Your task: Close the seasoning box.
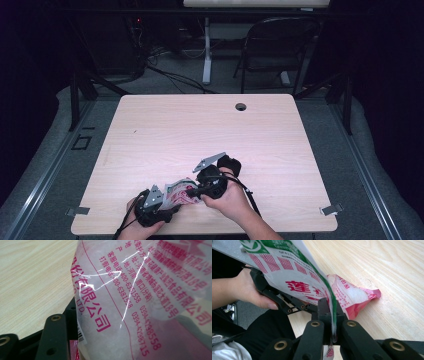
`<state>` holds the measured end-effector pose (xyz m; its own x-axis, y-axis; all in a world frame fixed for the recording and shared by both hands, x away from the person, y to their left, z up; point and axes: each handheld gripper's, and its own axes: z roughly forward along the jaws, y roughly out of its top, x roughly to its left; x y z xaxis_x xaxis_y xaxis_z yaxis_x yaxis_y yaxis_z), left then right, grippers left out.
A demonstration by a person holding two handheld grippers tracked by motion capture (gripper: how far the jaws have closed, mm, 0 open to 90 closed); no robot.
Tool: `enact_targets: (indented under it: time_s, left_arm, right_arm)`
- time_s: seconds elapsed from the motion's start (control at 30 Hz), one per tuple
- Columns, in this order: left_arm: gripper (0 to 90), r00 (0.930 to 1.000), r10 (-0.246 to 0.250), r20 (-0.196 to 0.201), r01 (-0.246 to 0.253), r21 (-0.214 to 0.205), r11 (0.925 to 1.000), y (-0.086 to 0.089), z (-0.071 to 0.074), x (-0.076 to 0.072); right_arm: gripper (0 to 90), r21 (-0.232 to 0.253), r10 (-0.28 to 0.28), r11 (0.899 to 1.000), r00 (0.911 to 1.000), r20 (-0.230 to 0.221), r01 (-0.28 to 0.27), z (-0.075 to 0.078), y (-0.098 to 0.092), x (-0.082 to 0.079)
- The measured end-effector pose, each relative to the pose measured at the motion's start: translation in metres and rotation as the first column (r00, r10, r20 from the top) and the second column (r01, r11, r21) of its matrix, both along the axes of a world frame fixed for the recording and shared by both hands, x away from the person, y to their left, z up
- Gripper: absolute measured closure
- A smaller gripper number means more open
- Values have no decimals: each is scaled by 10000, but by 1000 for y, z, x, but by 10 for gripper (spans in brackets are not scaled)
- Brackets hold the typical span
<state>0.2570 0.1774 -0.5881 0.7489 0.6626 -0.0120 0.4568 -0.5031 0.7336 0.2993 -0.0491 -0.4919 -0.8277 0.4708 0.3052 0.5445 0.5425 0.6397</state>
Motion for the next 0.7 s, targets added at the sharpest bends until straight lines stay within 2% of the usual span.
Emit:
enact_targets:
  time_s: [0.4, 0.7]
  left_arm:
    - [486, 10000, 24, 20, -24, -51, 10000, 0, 1, 0]
    - [513, 9998, 61, 175, -61, 27, 10000, 1, 7, -2]
  right_arm:
    - [900, 17, 37, 10000, 10000, 30, -37, 1, -1, 0]
    - [900, 246, 37, 9997, 9999, 124, -40, 4, -2, -1]
